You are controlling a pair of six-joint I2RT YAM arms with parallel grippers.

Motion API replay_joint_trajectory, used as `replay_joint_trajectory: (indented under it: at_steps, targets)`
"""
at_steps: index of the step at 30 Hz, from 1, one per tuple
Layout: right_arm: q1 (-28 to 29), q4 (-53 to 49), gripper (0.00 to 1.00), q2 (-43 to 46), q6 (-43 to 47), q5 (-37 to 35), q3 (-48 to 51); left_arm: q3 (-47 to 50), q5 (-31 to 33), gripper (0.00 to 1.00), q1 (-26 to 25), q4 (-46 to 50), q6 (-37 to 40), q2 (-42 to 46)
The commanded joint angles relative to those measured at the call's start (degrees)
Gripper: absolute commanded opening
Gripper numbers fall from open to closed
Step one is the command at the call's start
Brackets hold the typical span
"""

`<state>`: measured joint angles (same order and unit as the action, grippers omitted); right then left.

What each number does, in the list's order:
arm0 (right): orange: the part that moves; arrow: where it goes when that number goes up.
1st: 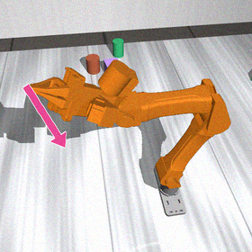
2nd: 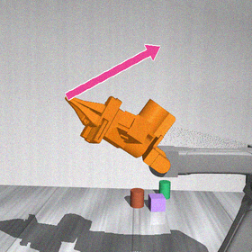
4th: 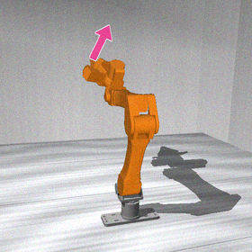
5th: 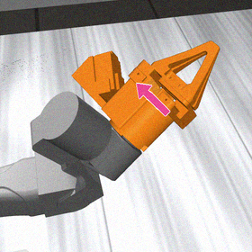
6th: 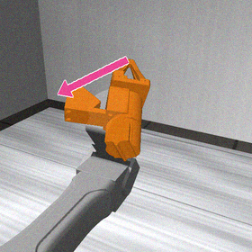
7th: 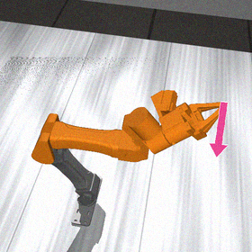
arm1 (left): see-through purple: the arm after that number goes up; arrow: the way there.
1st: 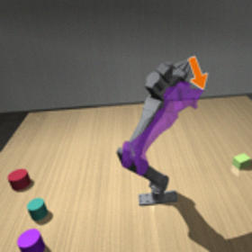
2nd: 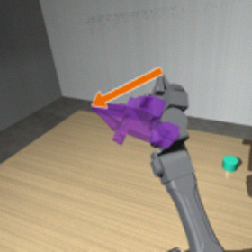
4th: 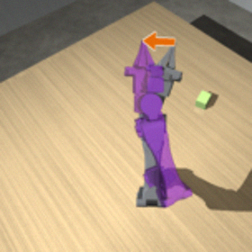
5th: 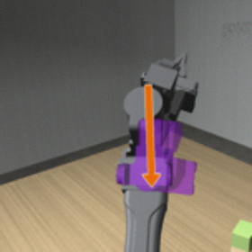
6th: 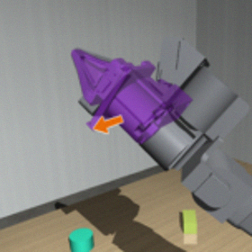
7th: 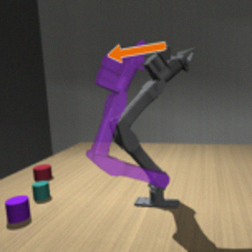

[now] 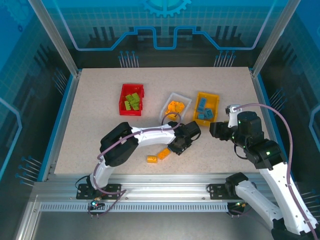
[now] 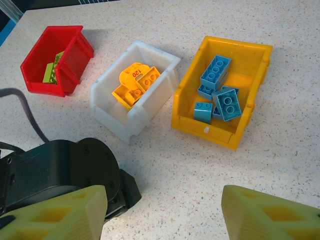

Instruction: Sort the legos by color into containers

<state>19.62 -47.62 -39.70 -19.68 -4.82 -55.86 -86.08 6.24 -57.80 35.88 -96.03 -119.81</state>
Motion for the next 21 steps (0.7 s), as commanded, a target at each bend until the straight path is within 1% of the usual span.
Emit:
replay_joint_trajectory:
  at_steps: [1,3,7,10,12,14,15,18,20,21]
  targets:
    - [0.6,-1.1,0.63,0.6,-0.7,1.0,0.7,1.2,1.0,0.27,0.7,-3.2,0.0,-0.2]
    - [0.6,-0.9,0.63,0.7,-0.8,1.2,0.7,1.4,1.4,0.24,0.4,-3.5,1.0,0.9]
    - [0.7,-0.6,0.62,0.9,-0.6,2.2,0.5,1.4,3.1,0.23,-0.4,-2.9,4.7,6.0]
    - [0.8,0.6,0.62,0.9,-0.1,5.1,1.0,3.0,6.6,0.23,-0.3,-0.8,8.3,12.8]
    - [1.6,2.6,0.62,0.4,0.4,9.1,2.0,5.5,8.2,0.23,1.5,-0.3,11.8,17.8]
    - [4.5,4.7,0.62,-0.6,0.1,12.3,3.0,7.7,8.0,0.23,5.5,1.1,16.5,22.6]
    - [6.7,5.7,0.62,-1.0,-0.2,12.5,3.3,8.2,7.3,0.23,8.3,2.1,18.9,24.2]
    - [16.2,8.9,0.62,-3.3,-1.3,8.7,4.1,7.4,5.7,0.23,17.9,6.9,29.8,26.8]
    - [22.4,10.8,0.62,-5.8,-2.3,5.2,4.1,5.4,4.3,0.24,25.7,9.5,37.8,26.5]
    - [24.7,11.6,0.62,-7.0,-2.9,3.9,4.1,4.4,4.4,0.24,28.4,10.5,40.7,26.0]
